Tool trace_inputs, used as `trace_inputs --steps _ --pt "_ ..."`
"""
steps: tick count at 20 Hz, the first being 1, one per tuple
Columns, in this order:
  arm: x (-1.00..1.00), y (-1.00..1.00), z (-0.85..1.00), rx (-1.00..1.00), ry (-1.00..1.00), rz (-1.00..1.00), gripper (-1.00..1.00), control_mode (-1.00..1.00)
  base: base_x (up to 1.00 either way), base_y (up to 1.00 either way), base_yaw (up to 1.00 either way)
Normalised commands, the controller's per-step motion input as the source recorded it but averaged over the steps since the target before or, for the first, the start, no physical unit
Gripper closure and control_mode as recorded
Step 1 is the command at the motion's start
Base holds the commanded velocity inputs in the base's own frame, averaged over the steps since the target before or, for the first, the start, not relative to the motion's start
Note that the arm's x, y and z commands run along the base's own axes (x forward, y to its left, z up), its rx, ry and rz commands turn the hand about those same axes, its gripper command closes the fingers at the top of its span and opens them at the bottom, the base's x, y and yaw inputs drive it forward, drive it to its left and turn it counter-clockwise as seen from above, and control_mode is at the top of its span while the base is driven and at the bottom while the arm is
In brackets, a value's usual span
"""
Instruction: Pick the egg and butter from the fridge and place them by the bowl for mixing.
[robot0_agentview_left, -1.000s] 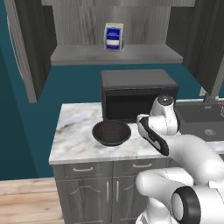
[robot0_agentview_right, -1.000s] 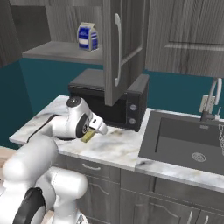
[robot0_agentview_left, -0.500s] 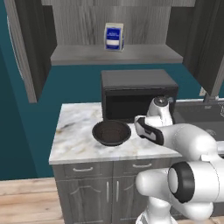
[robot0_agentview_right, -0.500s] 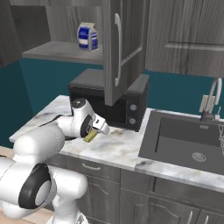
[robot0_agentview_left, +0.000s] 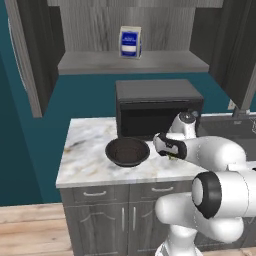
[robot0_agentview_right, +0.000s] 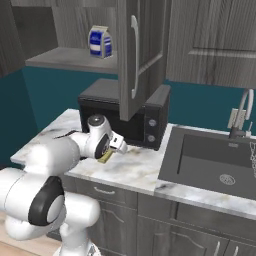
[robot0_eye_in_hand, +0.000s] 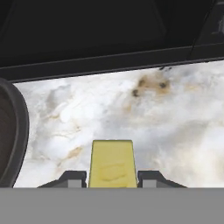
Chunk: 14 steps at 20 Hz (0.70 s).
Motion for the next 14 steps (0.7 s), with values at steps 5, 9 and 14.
trace_inputs --steps 5,9,14 --pt "0.46 0.0 -0.14 0.0 0.0 0.0 1.0 -1.0 0.0 0.0 0.0" --pt "0.44 0.0 -0.09 0.0 0.0 0.0 1.0 -1.0 0.0 0.0 0.0" --pt "0.4 0.0 -0.09 0.0 0.0 0.0 1.0 -1.0 0.0 0.0 0.0"
